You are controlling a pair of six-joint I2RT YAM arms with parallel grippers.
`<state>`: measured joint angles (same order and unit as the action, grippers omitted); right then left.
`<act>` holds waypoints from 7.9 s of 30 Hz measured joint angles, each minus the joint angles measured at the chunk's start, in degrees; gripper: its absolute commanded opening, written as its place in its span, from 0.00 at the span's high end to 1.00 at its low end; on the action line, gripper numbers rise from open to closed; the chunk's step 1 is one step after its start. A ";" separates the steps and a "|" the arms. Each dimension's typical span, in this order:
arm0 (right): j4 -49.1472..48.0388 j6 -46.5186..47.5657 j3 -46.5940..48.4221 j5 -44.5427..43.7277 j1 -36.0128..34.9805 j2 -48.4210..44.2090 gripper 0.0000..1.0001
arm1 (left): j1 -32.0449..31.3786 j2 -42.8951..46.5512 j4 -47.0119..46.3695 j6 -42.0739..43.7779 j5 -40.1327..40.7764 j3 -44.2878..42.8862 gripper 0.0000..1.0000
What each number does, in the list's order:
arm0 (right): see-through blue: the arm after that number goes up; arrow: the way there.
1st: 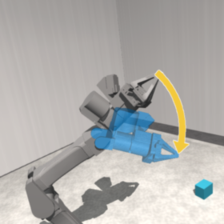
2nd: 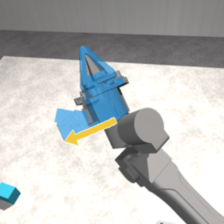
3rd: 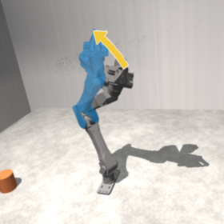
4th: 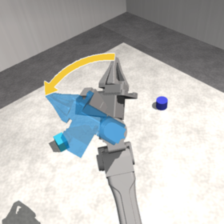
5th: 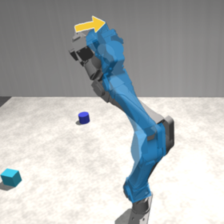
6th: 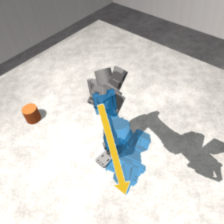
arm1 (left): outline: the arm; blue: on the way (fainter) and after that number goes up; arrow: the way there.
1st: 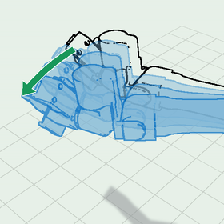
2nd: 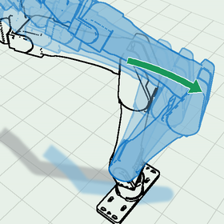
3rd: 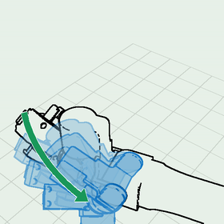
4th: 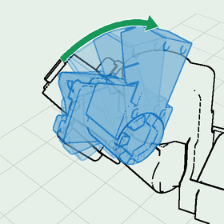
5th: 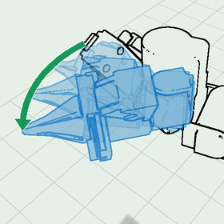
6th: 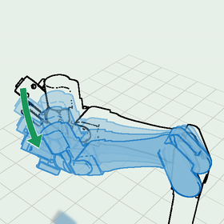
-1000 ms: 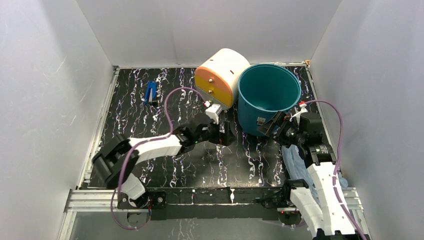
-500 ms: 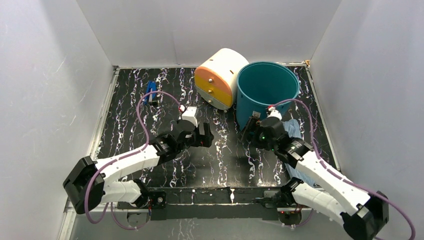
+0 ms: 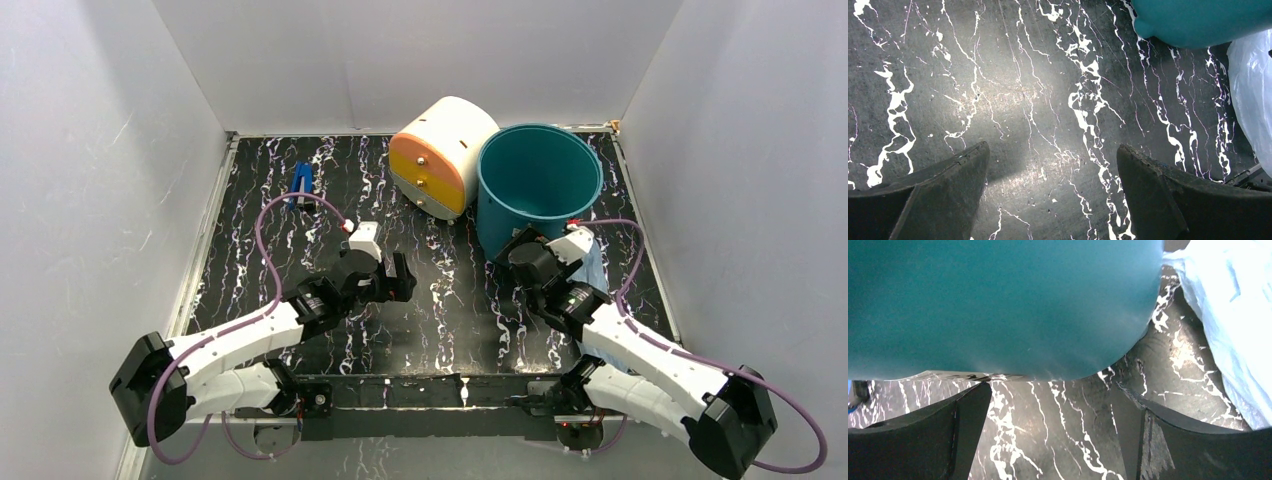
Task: Put the trash bags into the trash bin
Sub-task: Move the trash bin to the center of the board, then move the distractor to the center of the board, then move the trash bag to the center of the board, then unfold the trash bag at the center of the board.
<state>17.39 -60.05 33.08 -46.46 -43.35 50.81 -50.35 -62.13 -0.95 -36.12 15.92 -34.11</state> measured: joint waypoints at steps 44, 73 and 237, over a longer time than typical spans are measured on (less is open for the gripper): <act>-12.33 12.98 6.75 10.95 11.63 16.59 0.01 | 0.04 9.60 11.45 -0.96 10.08 2.21 0.04; -2.58 14.29 24.28 -1.46 14.62 37.75 0.01 | 0.04 3.61 16.04 -3.91 11.82 -4.68 0.05; -0.13 50.07 32.65 63.25 -8.52 41.33 0.24 | 16.50 27.56 23.10 -13.03 0.55 7.58 0.06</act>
<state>17.26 -9.98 65.73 16.80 -51.88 92.14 -33.85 -34.57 22.15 -49.15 16.47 -26.52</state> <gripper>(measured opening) 0.760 0.945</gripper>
